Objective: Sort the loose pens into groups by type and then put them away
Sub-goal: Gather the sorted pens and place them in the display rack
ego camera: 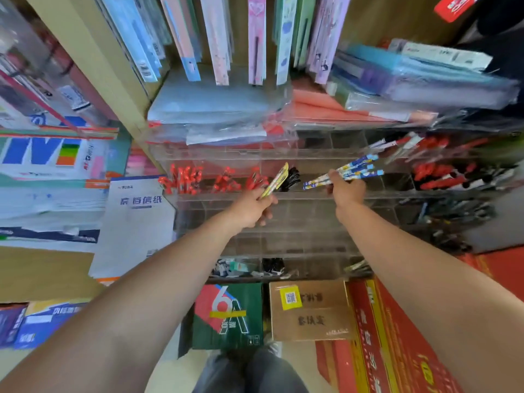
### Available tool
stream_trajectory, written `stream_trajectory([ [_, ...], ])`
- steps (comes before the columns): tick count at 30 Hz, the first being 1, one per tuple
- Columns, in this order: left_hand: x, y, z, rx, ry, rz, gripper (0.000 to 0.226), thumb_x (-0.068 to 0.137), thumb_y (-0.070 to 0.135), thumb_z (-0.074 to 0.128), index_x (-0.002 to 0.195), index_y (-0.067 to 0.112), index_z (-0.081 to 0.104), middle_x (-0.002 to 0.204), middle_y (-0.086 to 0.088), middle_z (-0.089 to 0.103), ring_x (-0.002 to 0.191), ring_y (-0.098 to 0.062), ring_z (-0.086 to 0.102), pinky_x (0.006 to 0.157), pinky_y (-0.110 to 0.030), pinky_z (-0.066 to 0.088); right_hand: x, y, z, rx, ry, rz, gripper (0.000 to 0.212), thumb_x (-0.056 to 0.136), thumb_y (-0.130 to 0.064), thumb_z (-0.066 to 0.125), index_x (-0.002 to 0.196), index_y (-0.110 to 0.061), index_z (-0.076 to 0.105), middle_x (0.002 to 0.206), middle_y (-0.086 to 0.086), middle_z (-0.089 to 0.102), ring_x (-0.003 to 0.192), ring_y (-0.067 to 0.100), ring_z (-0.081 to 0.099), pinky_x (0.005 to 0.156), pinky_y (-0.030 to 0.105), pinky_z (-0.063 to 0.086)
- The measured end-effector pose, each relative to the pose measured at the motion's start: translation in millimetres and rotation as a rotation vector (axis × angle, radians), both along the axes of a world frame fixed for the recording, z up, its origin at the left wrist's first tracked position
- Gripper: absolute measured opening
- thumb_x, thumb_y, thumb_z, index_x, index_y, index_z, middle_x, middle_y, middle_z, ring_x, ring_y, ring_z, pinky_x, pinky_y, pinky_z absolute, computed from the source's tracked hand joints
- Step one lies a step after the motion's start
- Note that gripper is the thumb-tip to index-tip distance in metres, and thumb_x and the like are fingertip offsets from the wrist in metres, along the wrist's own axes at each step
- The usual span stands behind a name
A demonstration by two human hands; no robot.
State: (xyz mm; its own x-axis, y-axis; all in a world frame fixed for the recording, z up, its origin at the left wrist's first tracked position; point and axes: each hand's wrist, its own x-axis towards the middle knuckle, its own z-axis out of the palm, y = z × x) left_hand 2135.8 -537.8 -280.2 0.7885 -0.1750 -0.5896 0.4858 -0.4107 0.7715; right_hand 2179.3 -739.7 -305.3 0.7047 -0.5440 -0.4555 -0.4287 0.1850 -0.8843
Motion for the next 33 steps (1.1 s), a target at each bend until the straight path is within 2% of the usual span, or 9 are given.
stream_trajectory([
  [3,2,-3,-4,0.02,0.003,-0.01,0.022,0.103,0.026,0.039,0.113,0.017,0.057,0.071,-0.001,0.056,0.052,-0.012,0.044,0.045,-0.021,0.029,7,-2,-13,0.019,0.019,0.028,0.025,0.089,-0.012,0.066,0.074,-0.015,0.047,0.073,-0.001,0.056,0.054,0.009,0.05,0.045,0.014,0.046],
  [10,6,-9,-11,0.01,-0.004,-0.056,0.024,0.103,0.027,0.039,0.116,0.014,0.055,0.065,0.0,0.047,0.047,-0.01,0.036,0.04,-0.021,0.029,13,-4,-29,-0.003,0.079,0.166,0.02,0.086,-0.005,0.069,0.075,-0.015,0.054,0.072,0.0,0.057,0.054,0.009,0.05,0.041,0.016,0.045],
  [13,8,-13,-9,0.017,0.002,-0.103,0.025,0.104,0.029,0.037,0.117,0.014,0.053,0.064,0.0,0.043,0.047,-0.01,0.035,0.039,-0.021,0.03,12,-11,-28,-0.008,0.092,0.197,0.016,0.084,-0.006,0.07,0.093,-0.01,0.057,0.076,0.003,0.058,0.057,0.011,0.051,0.046,0.018,0.046],
  [16,13,-21,-6,0.029,0.023,-0.154,0.028,0.103,0.033,0.037,0.117,0.016,0.053,0.066,0.001,0.039,0.048,-0.01,0.03,0.039,-0.02,0.026,9,-17,-27,-0.113,0.078,0.147,0.044,0.072,-0.022,0.08,0.104,-0.003,0.056,0.096,0.011,0.066,0.076,0.021,0.063,0.064,0.029,0.056],
  [18,14,-28,-3,0.021,0.033,-0.181,0.029,0.103,0.034,0.037,0.118,0.015,0.053,0.067,0.001,0.038,0.048,-0.009,0.027,0.038,-0.019,0.023,2,-20,-19,-0.151,0.044,0.12,0.05,0.07,-0.031,0.08,0.105,-0.006,0.053,0.101,0.011,0.066,0.08,0.021,0.061,0.074,0.036,0.051],
  [22,13,-45,2,-0.029,0.025,-0.242,0.031,0.103,0.031,0.038,0.12,0.01,0.053,0.066,0.001,0.037,0.046,-0.008,0.024,0.038,-0.018,0.02,-22,-15,14,0.051,0.011,0.373,0.027,0.088,-0.041,0.065,0.087,-0.015,0.055,0.067,-0.002,0.057,0.051,0.008,0.048,0.047,0.02,0.041],
  [27,10,-68,9,-0.014,-0.031,-0.377,0.028,0.103,0.026,0.039,0.121,0.008,0.051,0.068,-0.001,0.044,0.049,-0.009,0.031,0.039,-0.016,0.028,-38,-19,27,0.247,-0.028,0.551,0.009,0.093,-0.019,0.061,0.085,-0.014,0.062,0.058,-0.004,0.063,0.049,0.007,0.053,0.05,0.018,0.045],
  [30,11,-80,8,0.139,-0.197,-0.403,0.031,0.101,0.025,0.045,0.126,0.007,0.05,0.081,-0.001,0.054,0.064,-0.012,0.049,0.05,-0.02,0.039,-39,-33,27,0.209,-0.063,0.4,0.009,0.093,-0.015,0.061,0.083,-0.013,0.06,0.064,-0.002,0.063,0.053,0.006,0.053,0.048,0.018,0.045],
  [33,16,-82,1,0.37,-0.402,-0.462,0.043,0.097,0.027,0.051,0.136,0.011,0.045,0.121,-0.009,0.055,0.104,-0.024,0.056,0.081,-0.029,0.045,-35,-58,29,0.074,-0.104,0.176,0.014,0.092,-0.015,0.063,0.079,-0.013,0.057,0.066,0.001,0.056,0.053,0.008,0.05,0.046,0.018,0.044],
])
